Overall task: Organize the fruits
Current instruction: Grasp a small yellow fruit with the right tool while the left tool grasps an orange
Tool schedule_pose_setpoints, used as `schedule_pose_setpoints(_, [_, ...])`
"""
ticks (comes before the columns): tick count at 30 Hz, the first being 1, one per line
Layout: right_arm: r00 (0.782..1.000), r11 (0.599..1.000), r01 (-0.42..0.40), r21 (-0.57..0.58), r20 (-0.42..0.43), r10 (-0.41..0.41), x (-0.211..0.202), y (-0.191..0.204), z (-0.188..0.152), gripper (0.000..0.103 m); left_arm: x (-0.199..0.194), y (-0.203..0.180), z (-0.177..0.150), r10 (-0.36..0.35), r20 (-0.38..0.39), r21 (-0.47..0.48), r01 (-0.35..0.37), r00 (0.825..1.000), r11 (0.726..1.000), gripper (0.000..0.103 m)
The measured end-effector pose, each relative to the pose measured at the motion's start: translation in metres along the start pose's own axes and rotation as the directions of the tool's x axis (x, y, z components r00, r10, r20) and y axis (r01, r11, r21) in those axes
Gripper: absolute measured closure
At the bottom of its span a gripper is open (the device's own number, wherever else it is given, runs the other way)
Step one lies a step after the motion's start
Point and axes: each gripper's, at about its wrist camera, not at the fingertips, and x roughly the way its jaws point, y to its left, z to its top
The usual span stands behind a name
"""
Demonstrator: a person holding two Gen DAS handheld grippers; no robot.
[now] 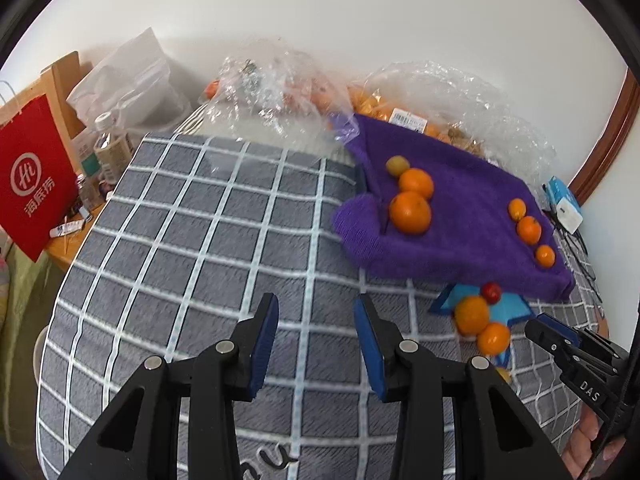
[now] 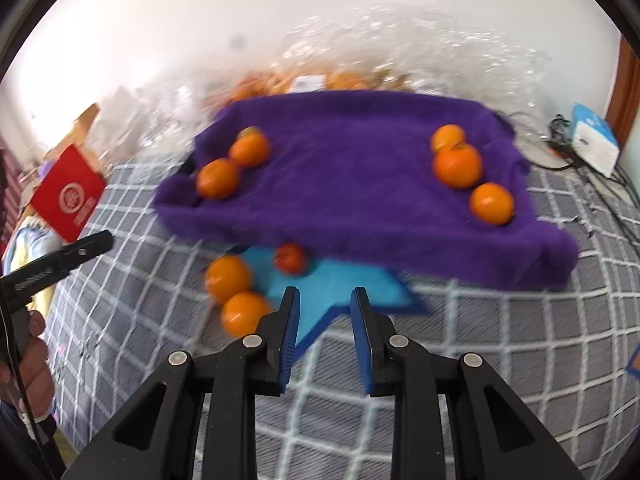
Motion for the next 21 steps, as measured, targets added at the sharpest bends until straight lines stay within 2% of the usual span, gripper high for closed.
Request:
schedule_pose_setpoints(4, [0.998,0.998,-0.057,-0.027,0.001,0.057,-0.002,0.022,-0.019,0.072,0.000,0.011,-0.013,-0.044,-0.015,-0.039,0.043,0.999,0.998,0.066])
schedule_pose_setpoints(9, [0.997,0.996,-0.074,-0.042,-0.029,0.073,0.007,0.036,-0.036,0.072,-0.004,0.011,-0.023,-0.064,-0.017,-0.030,0.064,0.998,0.998,0.066])
schedule_pose_setpoints(12, [0.998,0.997,-0.048,-0.064,-0.044,0.046,0.014,0.040,-0.045,0.072,-0.006,0.004,-0.027,-0.080,-0.013,-0.015,0.080,0.997,0.997,0.066])
schedule_pose_setpoints(14, [0.999,0.996,-0.035,-0.081,-0.019,0.034,0.012,0.040,-0.048,0.078,-0.006,-0.003,-0.030,-0.098,-0.013,-0.004,0.098,0.995,0.995,0.066])
schedule_pose_setpoints(16, [0.999,0.996,-0.033,-0.081,-0.008,0.033,0.008,0.038,-0.049,0.078,-0.005,-0.013,-0.033,-0.115,-0.014,0.020,0.116,0.993,0.993,0.066])
schedule_pose_setpoints(21, [0.998,0.999,0.006,-0.049,0.058,-0.004,-0.011,0.008,-0.052,0.078,0.002,-0.044,-0.037,-0.156,-0.024,0.084,0.157,0.988,0.984,0.066])
